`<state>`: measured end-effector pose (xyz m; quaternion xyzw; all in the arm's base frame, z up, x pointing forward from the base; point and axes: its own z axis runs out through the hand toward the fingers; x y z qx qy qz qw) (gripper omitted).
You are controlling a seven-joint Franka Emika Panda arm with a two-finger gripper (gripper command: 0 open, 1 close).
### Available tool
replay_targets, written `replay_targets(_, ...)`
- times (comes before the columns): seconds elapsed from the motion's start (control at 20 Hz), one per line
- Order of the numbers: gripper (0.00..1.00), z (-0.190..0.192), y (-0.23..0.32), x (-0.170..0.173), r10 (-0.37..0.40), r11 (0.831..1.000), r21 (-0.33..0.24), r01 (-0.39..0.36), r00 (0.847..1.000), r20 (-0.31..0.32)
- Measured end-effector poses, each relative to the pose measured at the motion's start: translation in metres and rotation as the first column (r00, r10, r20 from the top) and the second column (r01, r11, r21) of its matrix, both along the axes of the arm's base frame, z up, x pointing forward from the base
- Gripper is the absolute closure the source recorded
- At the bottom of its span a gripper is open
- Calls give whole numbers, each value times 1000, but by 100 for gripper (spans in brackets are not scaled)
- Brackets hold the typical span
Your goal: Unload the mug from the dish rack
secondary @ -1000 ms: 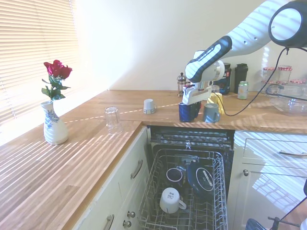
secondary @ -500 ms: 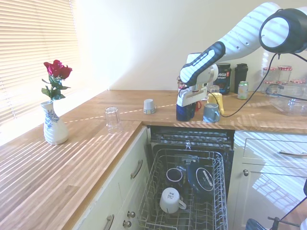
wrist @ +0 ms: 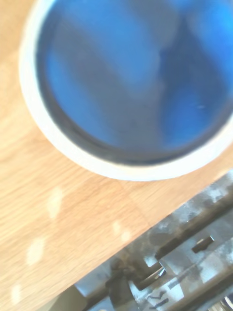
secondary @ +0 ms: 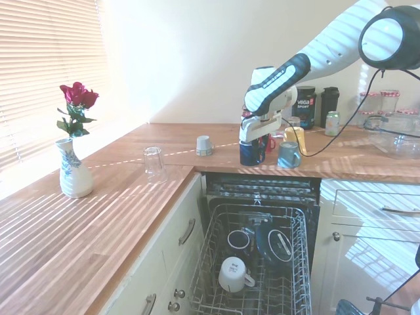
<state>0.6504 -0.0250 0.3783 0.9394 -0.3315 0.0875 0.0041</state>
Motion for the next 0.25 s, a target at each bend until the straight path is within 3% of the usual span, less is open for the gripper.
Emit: replay_targets(0.25, 0, 21, -2, -50, -25, 999, -33, 26, 1000, 14)
